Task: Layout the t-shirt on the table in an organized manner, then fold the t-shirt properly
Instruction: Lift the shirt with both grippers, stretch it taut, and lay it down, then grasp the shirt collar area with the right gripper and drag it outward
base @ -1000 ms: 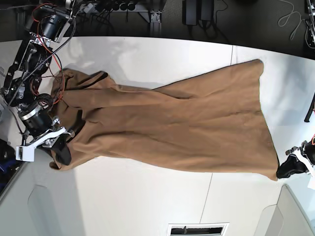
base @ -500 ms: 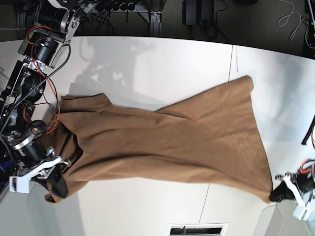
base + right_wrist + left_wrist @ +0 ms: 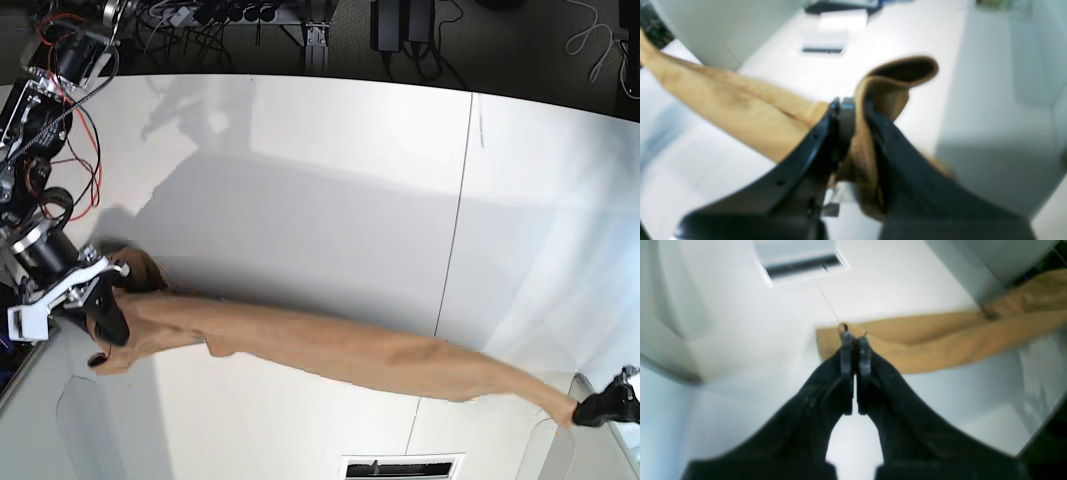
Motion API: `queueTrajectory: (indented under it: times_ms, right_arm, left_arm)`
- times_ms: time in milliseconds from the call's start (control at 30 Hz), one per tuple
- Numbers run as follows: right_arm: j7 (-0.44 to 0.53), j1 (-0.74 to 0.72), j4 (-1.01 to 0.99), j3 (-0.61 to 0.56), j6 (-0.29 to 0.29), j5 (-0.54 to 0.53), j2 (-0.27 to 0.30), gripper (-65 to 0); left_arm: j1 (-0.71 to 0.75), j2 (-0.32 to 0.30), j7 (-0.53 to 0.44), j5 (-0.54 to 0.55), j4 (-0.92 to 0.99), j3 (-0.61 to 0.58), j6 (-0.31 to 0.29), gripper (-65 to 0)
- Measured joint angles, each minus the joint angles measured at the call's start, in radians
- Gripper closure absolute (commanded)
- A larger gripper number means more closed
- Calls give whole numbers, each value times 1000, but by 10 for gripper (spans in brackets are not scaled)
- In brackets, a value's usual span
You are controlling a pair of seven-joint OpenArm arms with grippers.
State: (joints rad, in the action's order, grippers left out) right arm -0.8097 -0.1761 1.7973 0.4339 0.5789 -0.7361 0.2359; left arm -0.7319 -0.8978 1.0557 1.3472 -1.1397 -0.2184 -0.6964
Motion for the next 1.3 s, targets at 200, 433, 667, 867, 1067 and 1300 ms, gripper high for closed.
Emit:
queueTrajectory:
  times_ms: [200, 433, 667, 867, 1067, 1300]
  right_arm:
    - [11, 282, 69, 0, 18, -5, -6, 0]
    - [17, 384, 63, 0, 16, 93, -3, 0]
    - [24, 397, 60, 0, 1, 131, -3, -414]
    - [140, 397, 60, 0, -29, 218, -3, -413]
    - [190, 369, 35, 0, -75, 256, -3, -413]
    - [251, 234, -223, 0, -88, 318, -42, -413]
  left_arm:
    - [370, -6, 18, -11, -35, -5, 5, 0]
    - [542, 102, 2, -32, -38, -4, 7, 0]
    - [567, 117, -2, -95, -38, -3, 7, -86]
    - [570, 123, -5, -92, -37, 116, 7, -96]
    - [566, 117, -7, -78, -37, 277, 7, -96]
    - [583, 136, -12, -78, -37, 279, 7, -96]
